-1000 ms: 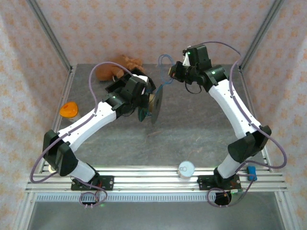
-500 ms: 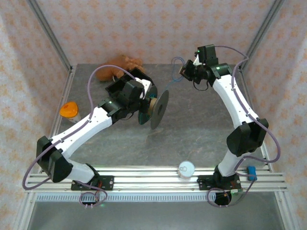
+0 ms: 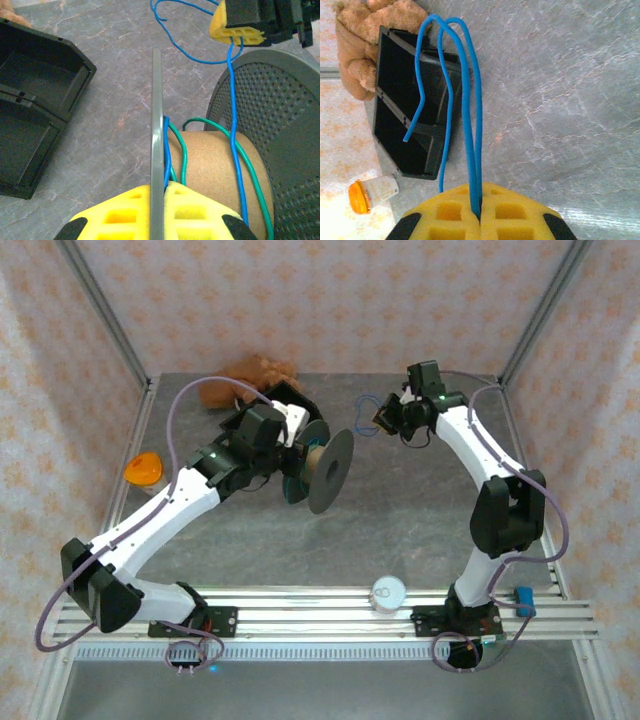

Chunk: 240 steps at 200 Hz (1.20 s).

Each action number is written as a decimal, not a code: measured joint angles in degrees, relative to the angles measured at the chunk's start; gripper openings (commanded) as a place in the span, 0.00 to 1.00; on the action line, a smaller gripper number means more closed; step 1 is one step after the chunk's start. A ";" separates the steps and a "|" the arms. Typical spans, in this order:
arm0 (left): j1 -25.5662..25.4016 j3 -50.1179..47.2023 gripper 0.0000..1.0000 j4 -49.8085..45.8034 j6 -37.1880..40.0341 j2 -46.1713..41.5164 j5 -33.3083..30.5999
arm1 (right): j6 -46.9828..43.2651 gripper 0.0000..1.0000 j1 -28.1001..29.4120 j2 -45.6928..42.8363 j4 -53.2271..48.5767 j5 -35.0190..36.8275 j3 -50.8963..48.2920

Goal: Wrap the cables

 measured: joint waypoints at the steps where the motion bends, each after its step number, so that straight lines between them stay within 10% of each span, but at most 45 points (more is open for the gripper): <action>1: 0.09 0.00 0.00 -0.04 0.00 0.00 0.07 | 0.04 0.00 0.00 0.00 0.11 -0.22 -0.11; 128: 3.78 7.30 0.00 -8.22 1.79 0.00 7.74 | 5.35 0.46 -1.25 -7.58 7.91 -6.29 -4.37; 240: 5.99 13.77 0.00 -13.33 1.49 0.76 11.56 | -1.27 0.41 -4.87 -24.48 9.11 -6.67 -18.01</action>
